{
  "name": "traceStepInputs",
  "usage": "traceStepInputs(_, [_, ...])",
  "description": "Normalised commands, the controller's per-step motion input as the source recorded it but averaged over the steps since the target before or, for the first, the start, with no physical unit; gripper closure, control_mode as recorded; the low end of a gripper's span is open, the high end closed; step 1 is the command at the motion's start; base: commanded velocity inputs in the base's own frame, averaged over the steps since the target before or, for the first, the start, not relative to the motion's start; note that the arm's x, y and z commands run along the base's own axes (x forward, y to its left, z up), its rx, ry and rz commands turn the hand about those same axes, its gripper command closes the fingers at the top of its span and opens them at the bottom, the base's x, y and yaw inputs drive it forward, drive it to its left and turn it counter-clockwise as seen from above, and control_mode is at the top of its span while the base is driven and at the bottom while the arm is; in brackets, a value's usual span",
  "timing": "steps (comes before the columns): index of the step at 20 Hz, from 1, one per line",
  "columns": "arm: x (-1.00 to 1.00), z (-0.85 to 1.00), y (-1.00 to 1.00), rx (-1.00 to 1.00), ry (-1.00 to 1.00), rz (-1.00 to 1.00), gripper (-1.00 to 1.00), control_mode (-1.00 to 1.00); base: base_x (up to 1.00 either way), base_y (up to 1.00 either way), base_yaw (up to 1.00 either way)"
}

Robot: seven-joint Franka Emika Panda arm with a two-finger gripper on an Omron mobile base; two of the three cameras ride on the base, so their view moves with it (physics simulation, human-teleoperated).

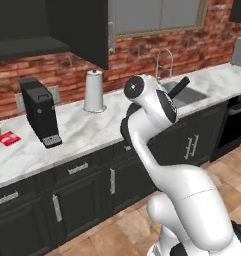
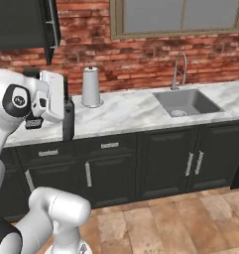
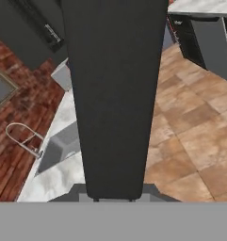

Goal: Pick the pan from the cabinet and place it on the stove. Then turn on the stove burner for the pan.

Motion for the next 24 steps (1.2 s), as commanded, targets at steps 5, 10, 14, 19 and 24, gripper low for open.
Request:
traceStepInputs(5, [0.00, 0.00, 0.00, 0.00, 0.00, 0.00, 1.00, 1.00, -0.41, -0.45, -0.38])
traceStepInputs(10, [0.00, 0.00, 0.00, 0.00, 0.00, 0.00, 1.00, 1.00, -0.36, -0.43, -0.38])
traceStepInputs(14, [0.00, 0.00, 0.00, 0.00, 0.00, 0.00, 1.00, 1.00, -0.26, -0.35, -0.40])
traceStepInputs(19, [0.00, 0.00, 0.00, 0.00, 0.00, 0.00, 1.00, 1.00, -0.06, -0.15, -0.45])
traceStepInputs(24, [0.00, 0.00, 0.00, 0.00, 0.00, 0.00, 1.00, 1.00, 0.00, 0.07, -0.57])
